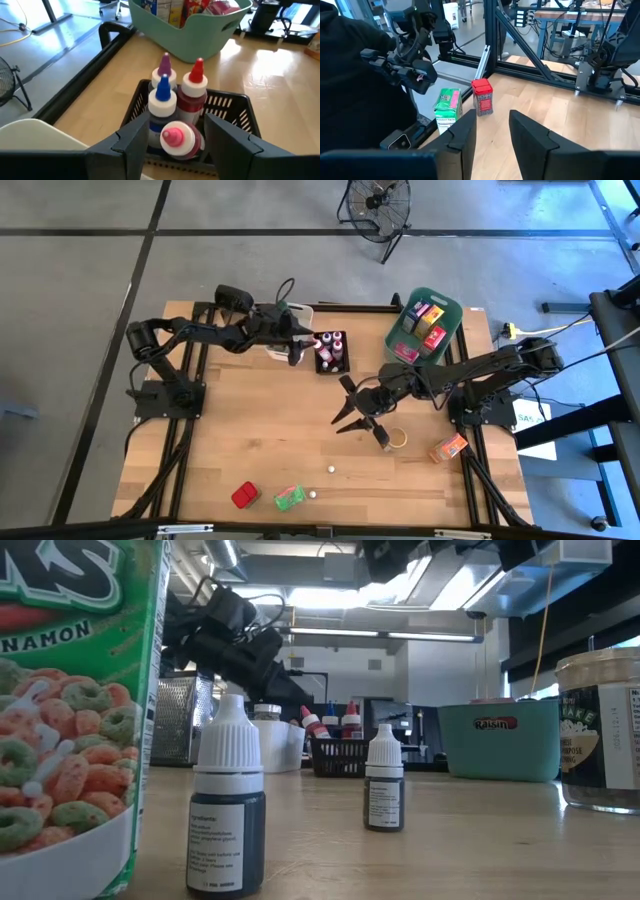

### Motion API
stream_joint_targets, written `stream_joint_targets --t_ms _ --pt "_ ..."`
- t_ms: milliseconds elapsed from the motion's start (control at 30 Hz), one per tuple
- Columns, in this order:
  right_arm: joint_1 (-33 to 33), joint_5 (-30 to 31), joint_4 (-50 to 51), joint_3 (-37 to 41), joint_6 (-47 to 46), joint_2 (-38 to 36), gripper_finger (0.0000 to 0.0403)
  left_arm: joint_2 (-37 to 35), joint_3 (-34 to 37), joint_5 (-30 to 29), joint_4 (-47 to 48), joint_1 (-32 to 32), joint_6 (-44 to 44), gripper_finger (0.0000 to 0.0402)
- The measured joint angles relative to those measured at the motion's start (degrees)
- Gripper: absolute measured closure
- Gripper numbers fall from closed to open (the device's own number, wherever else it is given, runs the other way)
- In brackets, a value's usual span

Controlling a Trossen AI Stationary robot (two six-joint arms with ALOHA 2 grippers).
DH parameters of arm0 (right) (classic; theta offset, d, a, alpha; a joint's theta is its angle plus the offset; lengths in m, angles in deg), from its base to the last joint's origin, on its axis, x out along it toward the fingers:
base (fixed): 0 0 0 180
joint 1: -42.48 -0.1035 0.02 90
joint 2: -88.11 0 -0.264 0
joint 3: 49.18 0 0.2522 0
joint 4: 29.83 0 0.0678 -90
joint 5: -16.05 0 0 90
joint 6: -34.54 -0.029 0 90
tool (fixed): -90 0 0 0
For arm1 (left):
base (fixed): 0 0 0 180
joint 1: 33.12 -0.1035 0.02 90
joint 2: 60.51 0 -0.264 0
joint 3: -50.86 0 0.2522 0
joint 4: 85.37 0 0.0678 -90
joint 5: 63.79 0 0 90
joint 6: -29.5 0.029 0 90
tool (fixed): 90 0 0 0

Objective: Pick & Place Kitchen Items
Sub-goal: Adjust the large pink food coloring bottle

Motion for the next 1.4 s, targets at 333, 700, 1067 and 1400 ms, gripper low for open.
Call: stream_joint_targets --t_ms 333,700,1067,1400 --pt "0.0 0.0 -0.7 0.0 -0.2 0.0 0.0284 -1.5 -0.8 1.9 0.8 0.0 0.8 0.0217" --pt "0.0 0.0 -0.2 0.0 0.1 0.0 0.0284 -9.3 -2.3 -16.7 15.9 -0.3 9.0 0.0217" --pt "0.0 0.0 -2.0 0.0 0.2 0.0 0.0284 -8.8 -9.6 -24.6 29.0 3.3 13.2 0.0217" --pt "0.0 0.0 -2.0 0.0 0.3 0.0 0.0284 -7.6 -10.0 -24.7 29.0 4.7 12.8 0.0217"
